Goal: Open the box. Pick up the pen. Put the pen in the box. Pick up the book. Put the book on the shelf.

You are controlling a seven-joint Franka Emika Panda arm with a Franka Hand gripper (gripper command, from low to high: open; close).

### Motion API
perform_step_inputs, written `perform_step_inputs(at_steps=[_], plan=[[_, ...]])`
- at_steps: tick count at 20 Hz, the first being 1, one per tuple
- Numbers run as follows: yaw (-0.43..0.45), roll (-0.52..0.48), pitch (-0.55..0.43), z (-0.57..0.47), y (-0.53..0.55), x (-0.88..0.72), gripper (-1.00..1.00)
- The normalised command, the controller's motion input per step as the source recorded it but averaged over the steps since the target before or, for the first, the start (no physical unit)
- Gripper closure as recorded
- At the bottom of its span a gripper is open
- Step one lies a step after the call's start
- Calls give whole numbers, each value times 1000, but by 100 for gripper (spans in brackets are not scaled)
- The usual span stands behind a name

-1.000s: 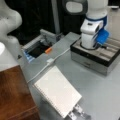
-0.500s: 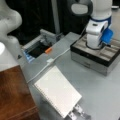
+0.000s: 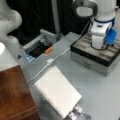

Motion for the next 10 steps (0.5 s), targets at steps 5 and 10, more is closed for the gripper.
perform_step_inputs(at_steps=[5,10], plan=[[-232,68,81,-172,164,65,100],[-258,60,46,-119,172,-14,100]])
